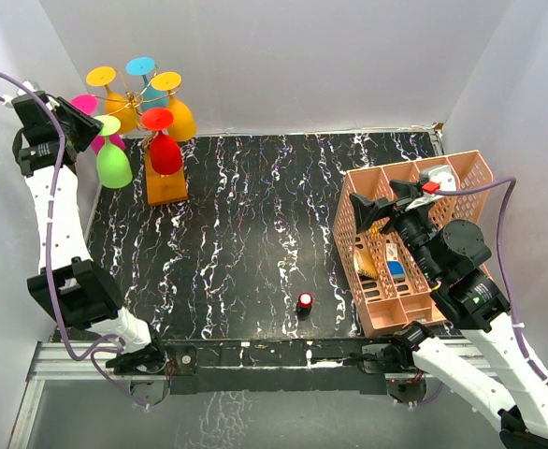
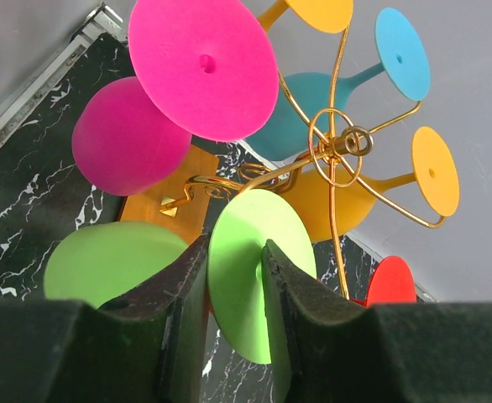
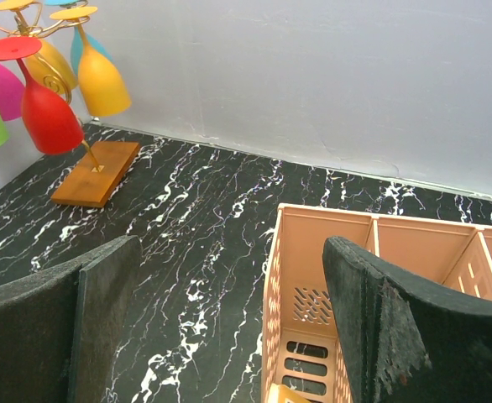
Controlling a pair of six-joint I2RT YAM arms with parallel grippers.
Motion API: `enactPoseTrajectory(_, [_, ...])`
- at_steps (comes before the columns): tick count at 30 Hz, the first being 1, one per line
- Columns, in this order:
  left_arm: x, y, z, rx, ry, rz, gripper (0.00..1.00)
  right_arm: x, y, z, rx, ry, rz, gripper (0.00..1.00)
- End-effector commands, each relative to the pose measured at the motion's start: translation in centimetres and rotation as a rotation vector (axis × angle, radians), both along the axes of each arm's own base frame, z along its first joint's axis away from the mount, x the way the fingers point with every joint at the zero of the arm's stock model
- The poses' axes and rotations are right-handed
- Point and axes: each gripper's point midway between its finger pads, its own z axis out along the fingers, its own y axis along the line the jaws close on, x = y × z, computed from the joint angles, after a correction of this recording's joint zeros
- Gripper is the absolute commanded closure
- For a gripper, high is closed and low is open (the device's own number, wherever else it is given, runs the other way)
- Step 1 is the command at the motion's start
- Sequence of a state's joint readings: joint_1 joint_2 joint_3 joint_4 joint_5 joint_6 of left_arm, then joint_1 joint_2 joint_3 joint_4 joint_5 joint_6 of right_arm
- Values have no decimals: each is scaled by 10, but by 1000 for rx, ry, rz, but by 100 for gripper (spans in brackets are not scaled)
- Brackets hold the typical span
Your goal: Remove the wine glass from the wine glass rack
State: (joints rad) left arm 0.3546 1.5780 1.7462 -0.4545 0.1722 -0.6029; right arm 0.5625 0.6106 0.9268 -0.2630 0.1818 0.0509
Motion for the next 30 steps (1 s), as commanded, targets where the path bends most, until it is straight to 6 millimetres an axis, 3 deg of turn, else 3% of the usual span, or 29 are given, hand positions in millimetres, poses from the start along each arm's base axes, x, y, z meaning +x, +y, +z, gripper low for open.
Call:
enactPoseTrajectory(1, [-15, -1, 10, 25, 5, 7, 74, -5, -4, 29, 35, -73, -6, 2])
enactPoseTrajectory(13, [-14, -2, 26, 24, -35, 4, 82, -5, -4, 32, 39, -78, -6, 2])
enactPoseTrajectory(22, [-11, -3, 34, 6, -67, 8, 95, -5, -4, 32, 38, -79, -7, 2])
enactPoseTrajectory(30, [-4, -5, 50, -48, -143, 25, 100, -5, -7, 32, 37, -80, -20, 2])
